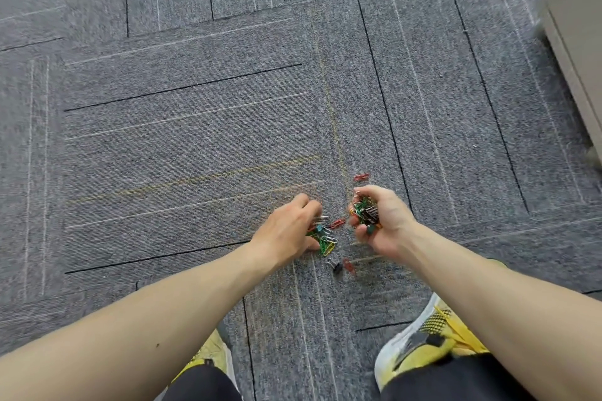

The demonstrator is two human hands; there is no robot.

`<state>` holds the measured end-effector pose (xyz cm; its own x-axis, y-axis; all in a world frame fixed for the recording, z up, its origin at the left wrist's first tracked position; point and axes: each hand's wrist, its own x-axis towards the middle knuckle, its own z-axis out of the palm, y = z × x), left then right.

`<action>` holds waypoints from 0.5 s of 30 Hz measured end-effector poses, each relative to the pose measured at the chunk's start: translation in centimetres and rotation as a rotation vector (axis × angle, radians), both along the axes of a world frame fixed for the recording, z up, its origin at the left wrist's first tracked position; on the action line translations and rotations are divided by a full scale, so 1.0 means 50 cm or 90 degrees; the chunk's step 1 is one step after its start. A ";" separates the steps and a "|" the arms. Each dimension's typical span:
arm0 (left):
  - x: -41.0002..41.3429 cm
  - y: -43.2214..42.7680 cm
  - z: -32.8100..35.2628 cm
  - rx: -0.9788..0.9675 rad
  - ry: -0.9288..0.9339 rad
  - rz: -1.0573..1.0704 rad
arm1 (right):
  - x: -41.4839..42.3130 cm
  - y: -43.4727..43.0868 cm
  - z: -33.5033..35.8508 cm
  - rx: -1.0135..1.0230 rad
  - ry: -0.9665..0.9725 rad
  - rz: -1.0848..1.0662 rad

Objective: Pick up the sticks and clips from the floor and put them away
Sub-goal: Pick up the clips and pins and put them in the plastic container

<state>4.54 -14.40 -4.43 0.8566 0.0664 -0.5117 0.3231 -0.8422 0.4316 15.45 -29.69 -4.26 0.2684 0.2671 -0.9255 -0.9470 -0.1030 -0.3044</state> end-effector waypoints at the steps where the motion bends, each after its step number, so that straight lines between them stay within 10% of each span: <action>1: 0.000 -0.001 0.000 -0.003 0.001 -0.004 | 0.000 0.000 0.001 0.001 0.000 0.001; 15: 0.029 0.034 0.026 -0.243 0.057 0.238 | 0.014 0.003 0.017 0.016 0.010 -0.008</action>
<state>6.00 -12.73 -3.11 0.7622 0.1532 -0.6289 0.6201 -0.4518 0.6414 16.12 -29.56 -3.40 0.2578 0.2873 -0.9225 -0.9526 -0.0840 -0.2924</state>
